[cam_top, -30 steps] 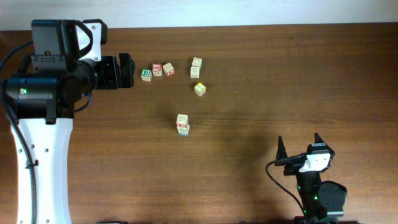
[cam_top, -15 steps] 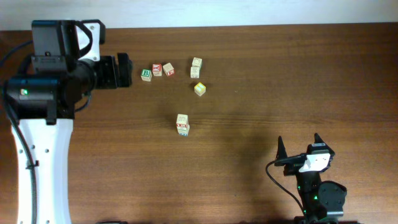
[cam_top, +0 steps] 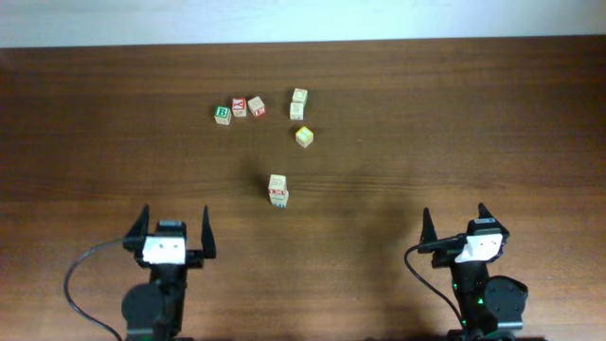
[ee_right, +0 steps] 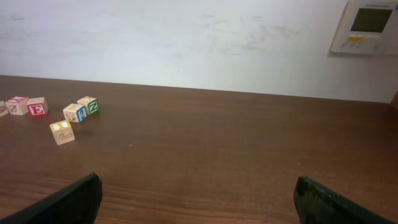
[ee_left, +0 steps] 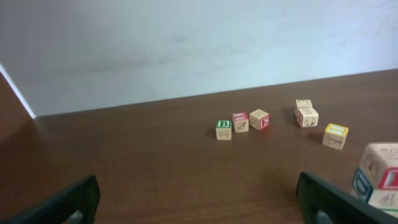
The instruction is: Rotate 4 blocks
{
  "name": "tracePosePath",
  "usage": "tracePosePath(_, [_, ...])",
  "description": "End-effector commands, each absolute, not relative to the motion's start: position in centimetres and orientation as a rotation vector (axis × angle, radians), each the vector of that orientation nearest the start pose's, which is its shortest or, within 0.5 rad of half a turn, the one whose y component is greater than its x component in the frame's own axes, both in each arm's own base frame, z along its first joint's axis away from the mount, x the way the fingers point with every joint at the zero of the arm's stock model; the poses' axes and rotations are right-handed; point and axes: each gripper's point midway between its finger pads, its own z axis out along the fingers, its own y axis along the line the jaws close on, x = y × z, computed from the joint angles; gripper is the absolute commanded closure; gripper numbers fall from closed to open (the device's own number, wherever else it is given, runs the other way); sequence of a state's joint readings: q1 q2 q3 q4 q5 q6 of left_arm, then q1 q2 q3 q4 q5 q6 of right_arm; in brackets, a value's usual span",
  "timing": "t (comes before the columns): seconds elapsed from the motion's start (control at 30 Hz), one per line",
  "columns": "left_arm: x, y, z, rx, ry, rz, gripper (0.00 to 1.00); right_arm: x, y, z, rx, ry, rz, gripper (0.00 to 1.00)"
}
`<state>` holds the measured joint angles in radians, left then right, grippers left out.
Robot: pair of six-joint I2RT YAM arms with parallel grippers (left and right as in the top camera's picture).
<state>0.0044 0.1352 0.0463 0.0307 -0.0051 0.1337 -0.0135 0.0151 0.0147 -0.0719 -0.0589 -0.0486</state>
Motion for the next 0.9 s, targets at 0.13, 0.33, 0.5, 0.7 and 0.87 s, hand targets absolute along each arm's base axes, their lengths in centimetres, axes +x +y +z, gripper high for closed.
tracePosePath(0.13, [24.59,0.46,15.61,0.138,1.647,0.161,0.01,24.61,0.7,15.67,-0.073,1.644,0.007,0.02])
tracePosePath(0.33, [24.59,0.46,15.61,0.138,1.647,0.161,0.01,24.61,0.7,15.66,-0.073,1.644,0.007,0.02])
tracePosePath(0.5, [24.59,0.46,15.61,0.138,1.647,0.161,0.01,24.61,0.7,15.66,-0.073,1.644,0.007,0.02])
tracePosePath(0.7, [24.59,0.46,15.61,0.138,1.647,0.161,0.01,24.61,0.7,15.66,-0.073,1.644,0.007,0.02])
tracePosePath(0.87, [24.59,0.46,15.61,0.138,1.647,0.161,0.01,24.61,0.7,15.66,-0.073,1.644,0.007,0.02])
